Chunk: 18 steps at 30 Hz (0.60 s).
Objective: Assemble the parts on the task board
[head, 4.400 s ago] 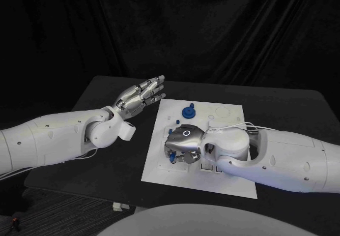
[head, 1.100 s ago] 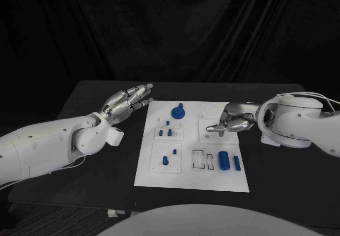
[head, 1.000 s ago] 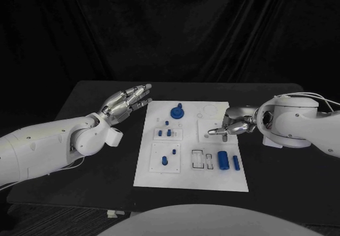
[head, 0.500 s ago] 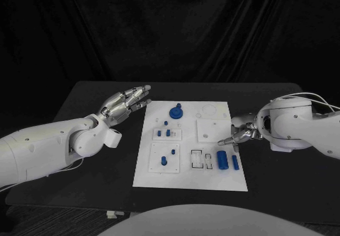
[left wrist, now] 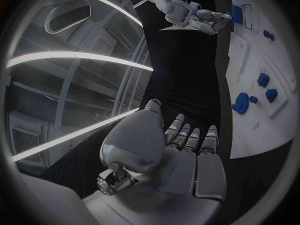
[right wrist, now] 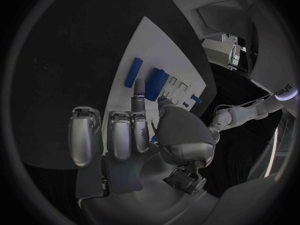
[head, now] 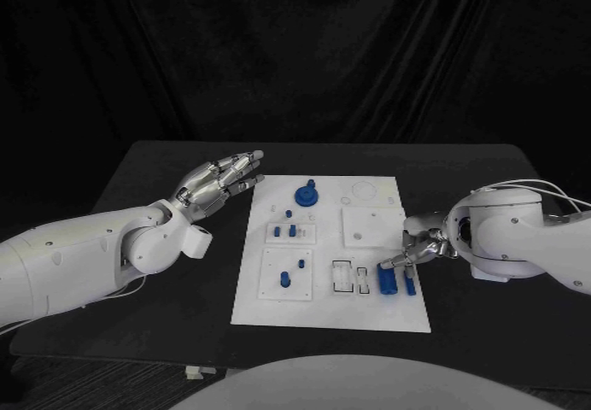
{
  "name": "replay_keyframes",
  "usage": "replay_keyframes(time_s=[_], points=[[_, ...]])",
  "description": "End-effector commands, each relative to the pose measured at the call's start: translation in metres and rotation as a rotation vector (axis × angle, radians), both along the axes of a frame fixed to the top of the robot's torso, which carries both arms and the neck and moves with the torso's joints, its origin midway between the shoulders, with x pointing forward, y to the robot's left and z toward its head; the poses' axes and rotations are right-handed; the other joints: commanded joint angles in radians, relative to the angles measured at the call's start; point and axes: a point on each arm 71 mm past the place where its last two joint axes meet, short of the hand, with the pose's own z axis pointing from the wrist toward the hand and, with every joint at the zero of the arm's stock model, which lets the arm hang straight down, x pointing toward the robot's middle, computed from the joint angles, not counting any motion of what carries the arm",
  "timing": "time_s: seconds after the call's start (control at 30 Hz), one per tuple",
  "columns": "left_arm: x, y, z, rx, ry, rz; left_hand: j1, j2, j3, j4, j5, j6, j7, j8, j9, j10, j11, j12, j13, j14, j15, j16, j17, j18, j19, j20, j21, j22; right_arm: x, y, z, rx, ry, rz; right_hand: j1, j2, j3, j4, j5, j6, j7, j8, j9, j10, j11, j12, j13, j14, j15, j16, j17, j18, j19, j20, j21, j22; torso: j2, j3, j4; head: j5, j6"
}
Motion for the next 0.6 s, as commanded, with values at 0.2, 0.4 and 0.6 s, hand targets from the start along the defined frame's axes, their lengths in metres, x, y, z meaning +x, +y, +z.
replay_keyframes(time_s=[0.2,0.4,0.6], points=[[-0.002,-0.003,-0.004,-0.013,0.012,-0.023,0.010,0.012,0.011,0.000,-0.003,0.007,0.004,-0.001,0.000,0.006,0.014,0.011,0.002,0.000,0.005,-0.004,-0.001,0.011,0.002,0.010,0.004,0.001,-0.001,-0.001,-0.001,0.058,-0.076,-0.073,-0.005,-0.005,-0.016,0.011,-0.024,-0.030,0.003,-0.014,0.021,0.104,0.011,0.002,0.263,0.106,0.015,0.003,0.263,0.007,0.049,0.010,-0.044,0.222,0.000,0.0003,0.0000,-0.003,0.000],[-0.004,-0.002,-0.007,-0.009,0.024,-0.024,0.012,0.016,0.014,0.000,-0.002,0.007,0.005,-0.002,0.000,0.007,0.017,0.017,0.003,0.000,0.007,-0.004,-0.001,0.011,0.002,0.011,0.004,0.002,-0.003,-0.001,-0.005,0.068,-0.074,-0.078,-0.016,-0.007,-0.032,0.036,-0.071,-0.041,0.004,-0.010,0.055,0.104,0.011,0.002,0.263,0.106,0.021,0.003,0.263,0.010,0.044,0.017,-0.054,0.219,0.000,0.0004,0.0007,-0.002,0.000],[-0.005,-0.001,-0.008,-0.004,0.031,-0.022,0.013,0.017,0.014,0.000,-0.002,0.008,0.005,-0.001,0.000,0.008,0.018,0.019,0.003,0.000,0.007,-0.004,-0.001,0.011,0.002,0.012,0.005,0.002,-0.006,0.000,-0.011,0.062,-0.056,-0.075,-0.024,-0.011,-0.047,0.060,-0.117,-0.054,0.006,-0.006,0.089,0.104,0.012,0.002,0.263,0.106,0.023,0.003,0.263,0.013,0.039,0.021,-0.065,0.215,-0.001,0.0001,0.0002,0.001,0.000]])
